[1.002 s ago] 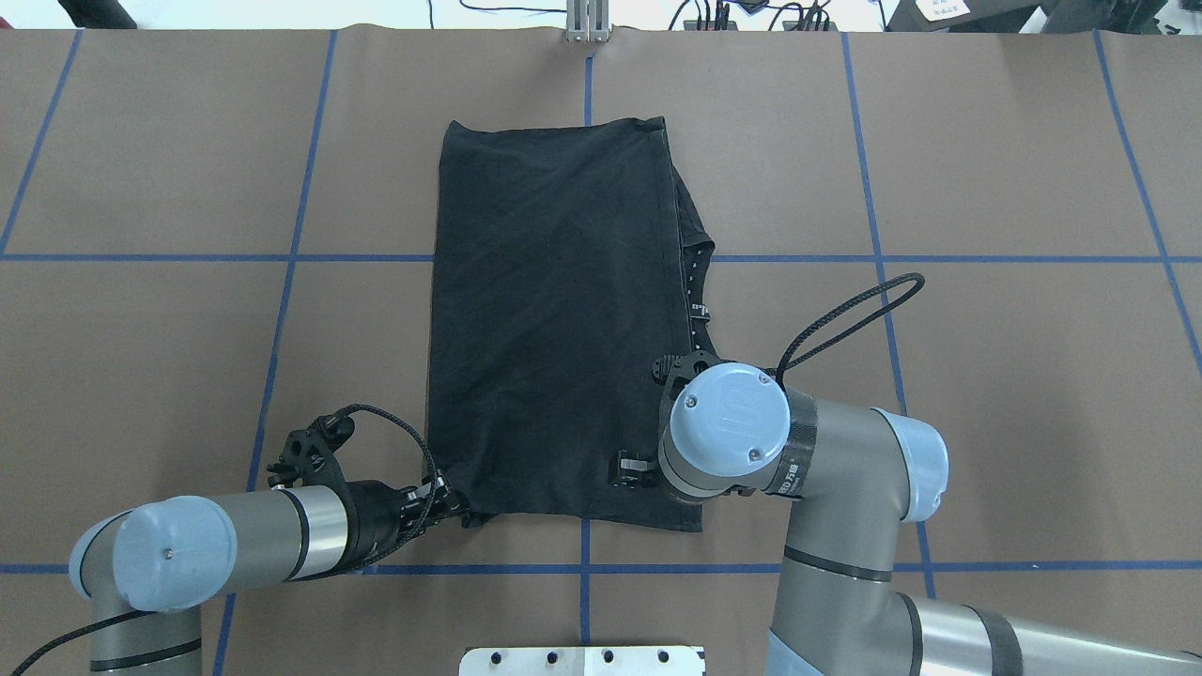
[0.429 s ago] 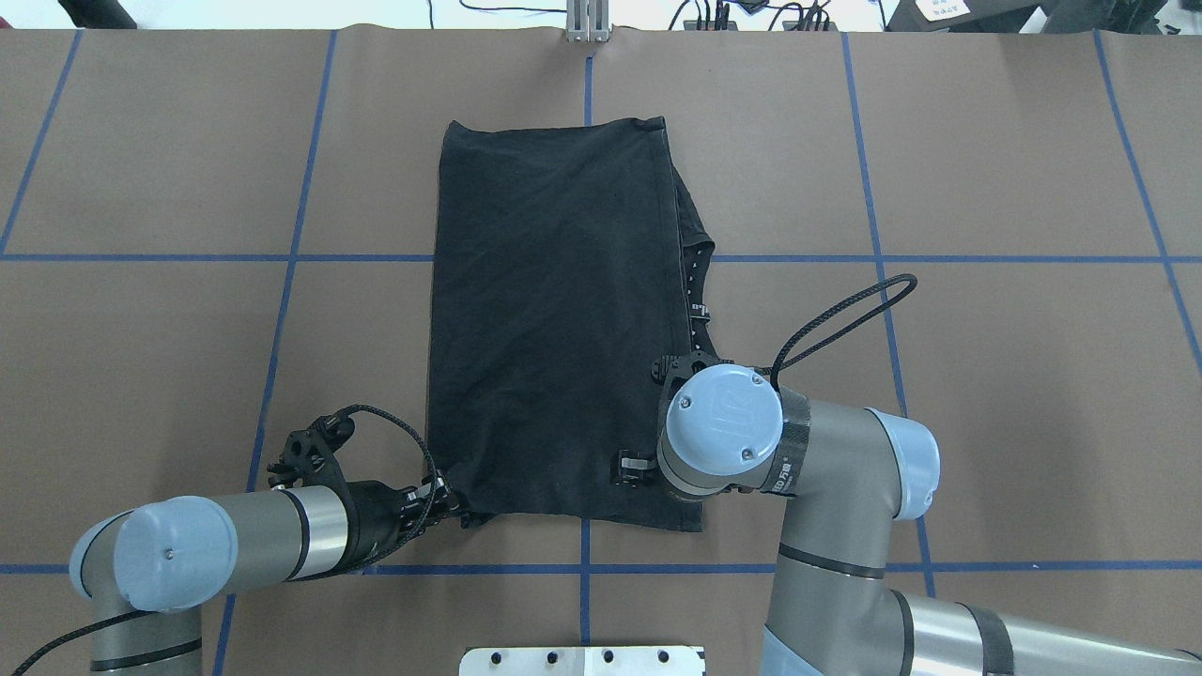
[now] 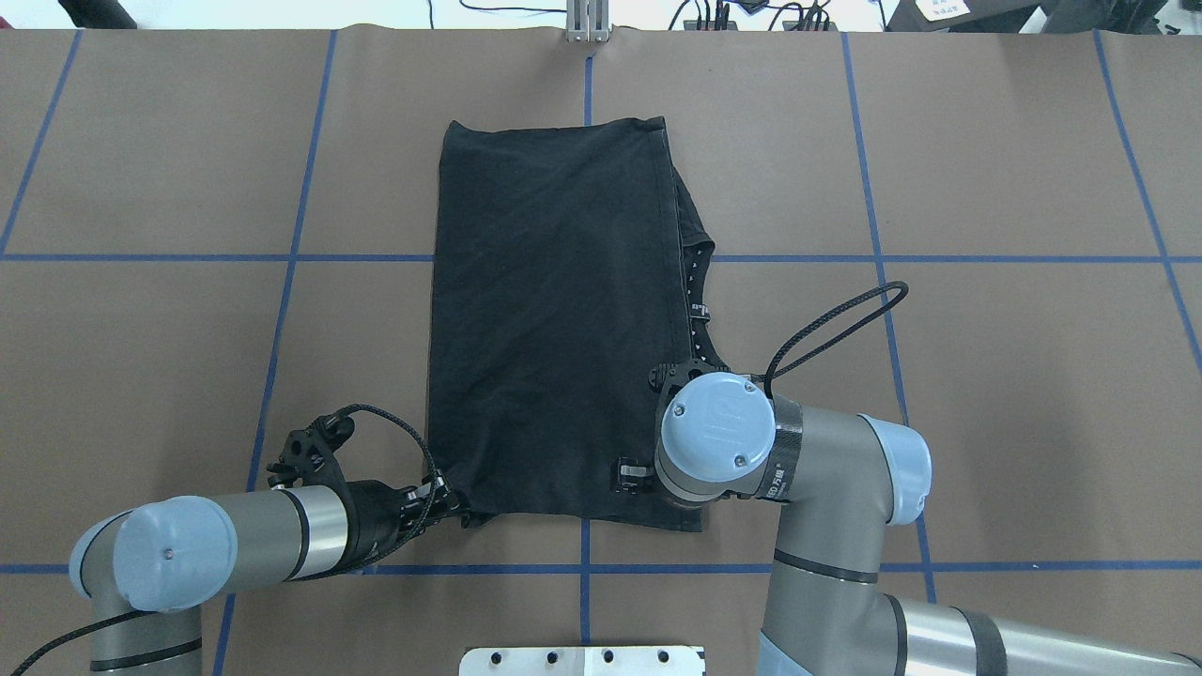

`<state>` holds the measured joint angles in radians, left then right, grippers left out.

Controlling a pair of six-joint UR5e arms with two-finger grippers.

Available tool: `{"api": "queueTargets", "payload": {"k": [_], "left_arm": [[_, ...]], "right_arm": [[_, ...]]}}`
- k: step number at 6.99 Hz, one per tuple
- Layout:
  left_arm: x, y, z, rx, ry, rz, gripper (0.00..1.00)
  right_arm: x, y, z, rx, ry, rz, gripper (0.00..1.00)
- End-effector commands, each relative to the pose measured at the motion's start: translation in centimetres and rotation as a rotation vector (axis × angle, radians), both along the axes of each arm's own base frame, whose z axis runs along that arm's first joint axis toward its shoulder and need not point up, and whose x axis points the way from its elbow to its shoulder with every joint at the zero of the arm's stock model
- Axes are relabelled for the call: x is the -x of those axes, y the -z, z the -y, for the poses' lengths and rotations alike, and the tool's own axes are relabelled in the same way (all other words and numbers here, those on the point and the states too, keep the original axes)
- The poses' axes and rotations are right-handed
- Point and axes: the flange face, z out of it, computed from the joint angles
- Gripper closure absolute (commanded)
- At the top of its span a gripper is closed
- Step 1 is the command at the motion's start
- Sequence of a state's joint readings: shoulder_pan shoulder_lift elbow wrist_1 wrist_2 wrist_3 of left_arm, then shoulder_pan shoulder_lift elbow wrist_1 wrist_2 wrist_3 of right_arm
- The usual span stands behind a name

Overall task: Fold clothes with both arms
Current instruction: 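Hold the near end of the shirt with both grippers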

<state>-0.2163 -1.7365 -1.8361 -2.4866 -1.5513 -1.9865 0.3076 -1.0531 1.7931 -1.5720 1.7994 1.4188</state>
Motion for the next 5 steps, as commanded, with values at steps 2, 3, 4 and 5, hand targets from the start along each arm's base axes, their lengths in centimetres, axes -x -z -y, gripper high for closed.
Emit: {"api": "queueTargets", "payload": {"k": [2, 3, 4, 5], "left_arm": [[0.0, 0.0, -0.01, 0.0, -0.001, 0.0, 1.0], [0.0, 0.0, -0.01, 0.0, -0.001, 0.0, 1.0], [0.03, -0.08, -0.02, 0.001, -0.001, 0.001, 1.0], [0.03, -0.08, -0.02, 0.001, -0.001, 0.001, 1.0]], "right_arm": [[0.44, -0.29, -0.55, 0.002, 0.012, -0.005, 0.0], [0.38, -0.08, -0.47, 0.0, 0.011, 0.001, 0.0], [0.41, -0.16, -0.56, -0.001, 0.013, 0.001, 0.0], [0.41, -0.14, -0.56, -0.003, 0.014, 0.002, 0.0]]}}
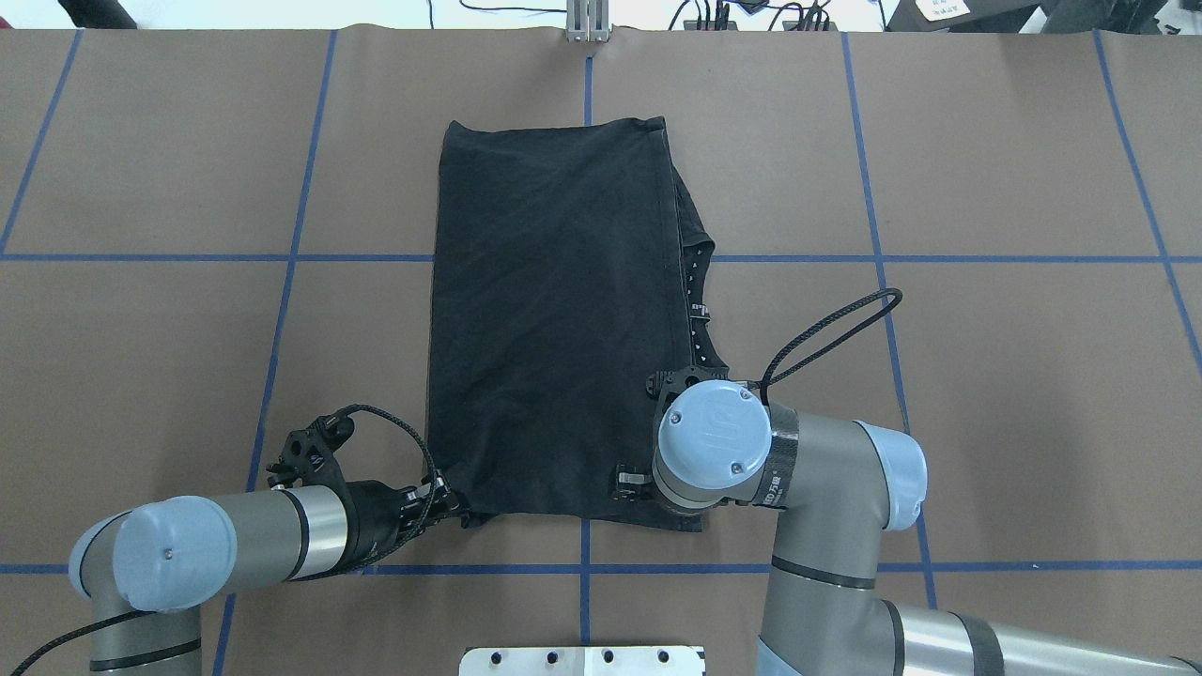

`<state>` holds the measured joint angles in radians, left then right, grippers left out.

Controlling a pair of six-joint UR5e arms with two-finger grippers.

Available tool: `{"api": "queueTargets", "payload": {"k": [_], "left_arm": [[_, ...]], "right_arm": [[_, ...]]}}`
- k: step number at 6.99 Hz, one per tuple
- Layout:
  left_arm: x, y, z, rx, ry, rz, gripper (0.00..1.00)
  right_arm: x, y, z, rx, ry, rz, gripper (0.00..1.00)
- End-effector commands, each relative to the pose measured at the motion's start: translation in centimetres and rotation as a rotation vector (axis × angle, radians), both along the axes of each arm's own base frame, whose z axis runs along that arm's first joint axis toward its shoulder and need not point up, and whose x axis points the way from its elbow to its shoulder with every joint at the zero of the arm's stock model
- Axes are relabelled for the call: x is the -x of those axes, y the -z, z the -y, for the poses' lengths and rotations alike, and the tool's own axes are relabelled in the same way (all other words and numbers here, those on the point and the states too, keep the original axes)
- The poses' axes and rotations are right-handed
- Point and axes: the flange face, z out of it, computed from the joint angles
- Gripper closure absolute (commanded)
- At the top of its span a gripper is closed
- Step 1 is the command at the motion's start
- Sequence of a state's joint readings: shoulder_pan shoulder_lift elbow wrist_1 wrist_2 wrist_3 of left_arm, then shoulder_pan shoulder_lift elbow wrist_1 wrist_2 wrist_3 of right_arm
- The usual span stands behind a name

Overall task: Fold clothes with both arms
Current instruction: 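Hold the near end of the shirt with both grippers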

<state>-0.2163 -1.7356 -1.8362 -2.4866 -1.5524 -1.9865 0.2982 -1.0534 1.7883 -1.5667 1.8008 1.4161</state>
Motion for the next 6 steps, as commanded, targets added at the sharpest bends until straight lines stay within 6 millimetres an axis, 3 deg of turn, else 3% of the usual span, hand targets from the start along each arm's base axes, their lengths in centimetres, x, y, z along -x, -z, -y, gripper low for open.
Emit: {"api": "queueTargets", "payload": {"k": [1, 4, 6], "left_arm": [[0.0, 0.0, 0.0, 0.0, 0.0, 0.001, 1.0], [0.0, -0.1, 0.0, -0.001, -0.002, 0.002, 1.0], [0.0, 0.0, 0.0, -0.001, -0.002, -0.001, 1.0]], "right_arm": [[0.1, 0.0, -0.2, -0.007, 0.005, 0.018, 0.0], [1.1, -0.9, -1.2, -0.025, 0.015, 0.092, 0.0], [0.5, -0.5, -0.3, -0.023, 0.006, 0.093, 0.0]]}}
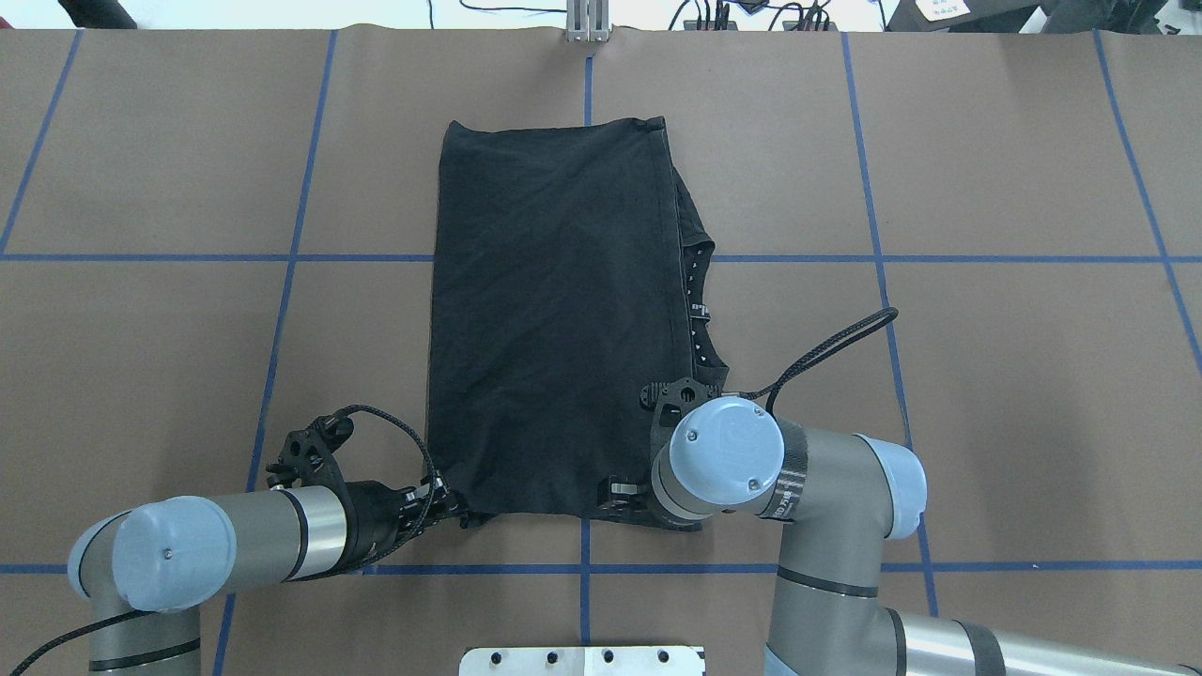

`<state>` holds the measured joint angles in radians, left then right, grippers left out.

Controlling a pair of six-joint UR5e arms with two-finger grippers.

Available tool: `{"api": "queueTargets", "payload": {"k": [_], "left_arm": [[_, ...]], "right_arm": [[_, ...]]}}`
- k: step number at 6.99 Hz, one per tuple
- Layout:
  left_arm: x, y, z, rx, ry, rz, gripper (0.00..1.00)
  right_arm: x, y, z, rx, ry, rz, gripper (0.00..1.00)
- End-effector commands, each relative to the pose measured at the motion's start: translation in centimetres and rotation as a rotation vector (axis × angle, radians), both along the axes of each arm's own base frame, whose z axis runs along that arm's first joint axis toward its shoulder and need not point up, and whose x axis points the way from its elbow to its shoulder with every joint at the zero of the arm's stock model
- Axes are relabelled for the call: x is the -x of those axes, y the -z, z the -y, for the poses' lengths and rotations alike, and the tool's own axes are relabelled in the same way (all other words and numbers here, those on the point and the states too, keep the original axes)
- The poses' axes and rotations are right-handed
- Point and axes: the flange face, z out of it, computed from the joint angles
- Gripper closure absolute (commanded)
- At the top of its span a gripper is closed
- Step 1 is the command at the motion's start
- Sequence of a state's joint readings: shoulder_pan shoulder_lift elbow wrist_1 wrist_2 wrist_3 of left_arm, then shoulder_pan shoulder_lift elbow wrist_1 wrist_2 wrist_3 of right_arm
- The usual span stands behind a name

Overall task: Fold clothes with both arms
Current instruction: 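Hold the near end of the shirt with both grippers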

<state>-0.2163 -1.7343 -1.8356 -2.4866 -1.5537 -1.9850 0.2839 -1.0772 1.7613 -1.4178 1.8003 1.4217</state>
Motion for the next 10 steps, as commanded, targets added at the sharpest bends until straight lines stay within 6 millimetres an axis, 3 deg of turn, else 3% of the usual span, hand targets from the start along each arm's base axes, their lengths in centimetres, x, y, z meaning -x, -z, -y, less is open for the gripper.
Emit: {"api": "queueTargets", "payload": {"k": [1, 7, 8, 10], "left_arm": [[-0.06, 0.07, 0.03, -0.001, 0.001, -0.001, 1.0], [-0.16, -0.05, -0.04, 0.0, 0.0, 0.0, 1.0], [-0.12, 0.02, -0.04, -0.001, 0.0, -0.001, 1.0], [-0.05, 0.09, 0.03, -0.001, 0.001, -0.003, 1.0]], "right_arm": [[-0.43, -0.09, 0.74, 0.004, -0.009, -0.004, 0.0], [-0.23, -0.44, 0.9, 0.015, -0.018, -0.015, 0.02], [-0.23, -0.44, 0.9, 0.016, -0.019, -0.015, 0.16], [-0.21, -0.27, 0.81, 0.016, -0.017, -0.012, 0.77]]}}
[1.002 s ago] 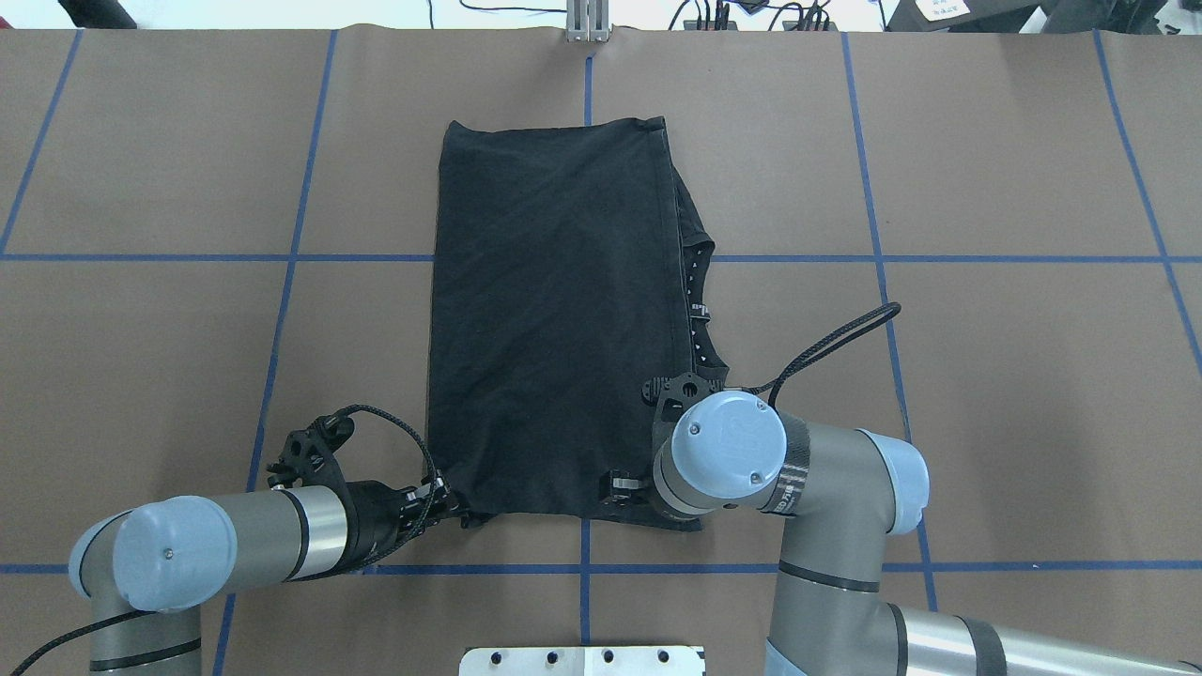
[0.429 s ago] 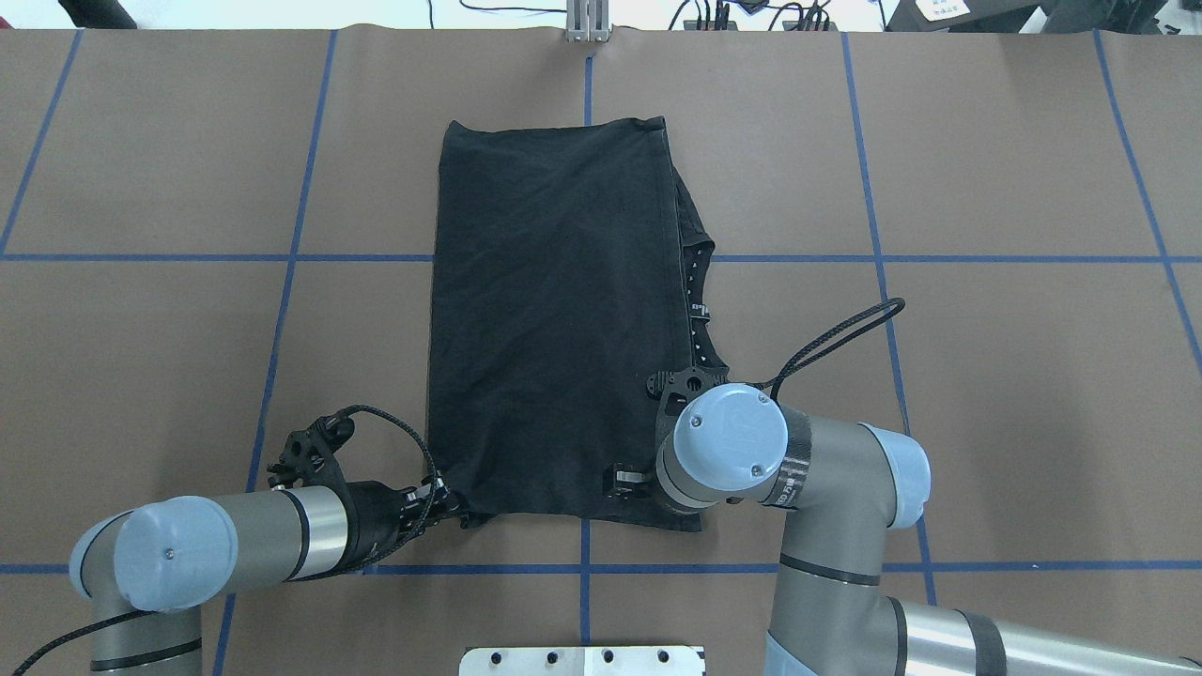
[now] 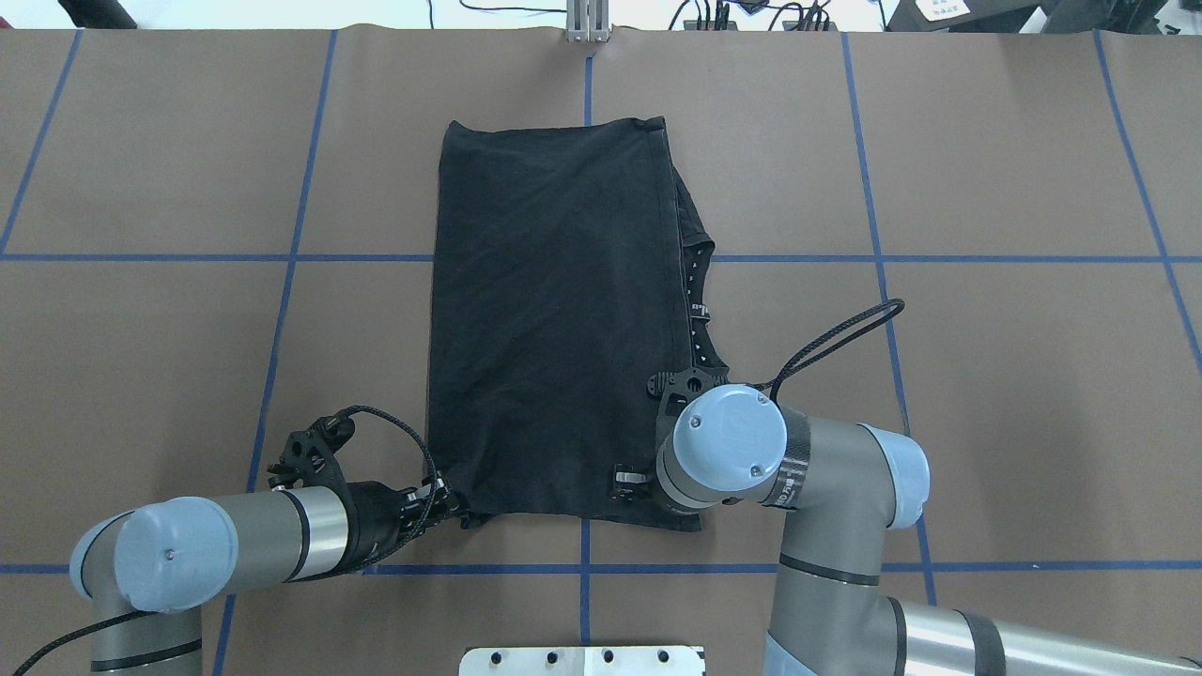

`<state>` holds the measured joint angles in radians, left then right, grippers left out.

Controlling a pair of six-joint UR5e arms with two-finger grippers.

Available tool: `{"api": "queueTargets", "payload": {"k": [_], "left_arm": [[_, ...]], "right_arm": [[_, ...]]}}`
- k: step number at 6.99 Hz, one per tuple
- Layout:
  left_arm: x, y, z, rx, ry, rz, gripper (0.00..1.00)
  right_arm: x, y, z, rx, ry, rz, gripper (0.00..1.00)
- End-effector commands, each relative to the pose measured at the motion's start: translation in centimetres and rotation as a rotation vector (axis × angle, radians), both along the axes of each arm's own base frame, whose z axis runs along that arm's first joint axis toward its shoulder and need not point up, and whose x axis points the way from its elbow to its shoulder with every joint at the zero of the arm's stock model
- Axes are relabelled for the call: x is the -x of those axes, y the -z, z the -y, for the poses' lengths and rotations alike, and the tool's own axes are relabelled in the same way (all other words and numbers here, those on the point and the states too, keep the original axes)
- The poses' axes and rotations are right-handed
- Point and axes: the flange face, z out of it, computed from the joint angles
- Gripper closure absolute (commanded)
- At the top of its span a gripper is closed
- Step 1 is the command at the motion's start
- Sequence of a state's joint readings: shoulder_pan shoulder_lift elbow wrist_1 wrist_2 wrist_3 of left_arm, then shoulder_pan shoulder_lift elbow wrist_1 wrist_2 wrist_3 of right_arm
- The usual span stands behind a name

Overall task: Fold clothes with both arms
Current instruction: 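Hold the near end of the shirt with both grippers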

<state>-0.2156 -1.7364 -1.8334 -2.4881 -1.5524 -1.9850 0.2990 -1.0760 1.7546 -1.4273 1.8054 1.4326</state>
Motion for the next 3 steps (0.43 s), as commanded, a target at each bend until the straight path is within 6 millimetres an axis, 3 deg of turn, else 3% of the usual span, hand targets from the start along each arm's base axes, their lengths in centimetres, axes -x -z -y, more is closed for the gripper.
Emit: {"api": "queueTargets", "payload": {"k": [1, 3], "left_arm": [[0.11, -0.02, 0.1, 0.0, 0.002, 0.0, 1.0], [0.09, -0.26, 0.0, 0.001, -0.001, 0.005, 1.0]], "right_arm": [[0.02, 0.23, -0.09, -0.001, 0.001, 0.004, 0.97], [-0.05, 0.93, -0.01, -0.005, 0.0, 0.016, 1.0]]}}
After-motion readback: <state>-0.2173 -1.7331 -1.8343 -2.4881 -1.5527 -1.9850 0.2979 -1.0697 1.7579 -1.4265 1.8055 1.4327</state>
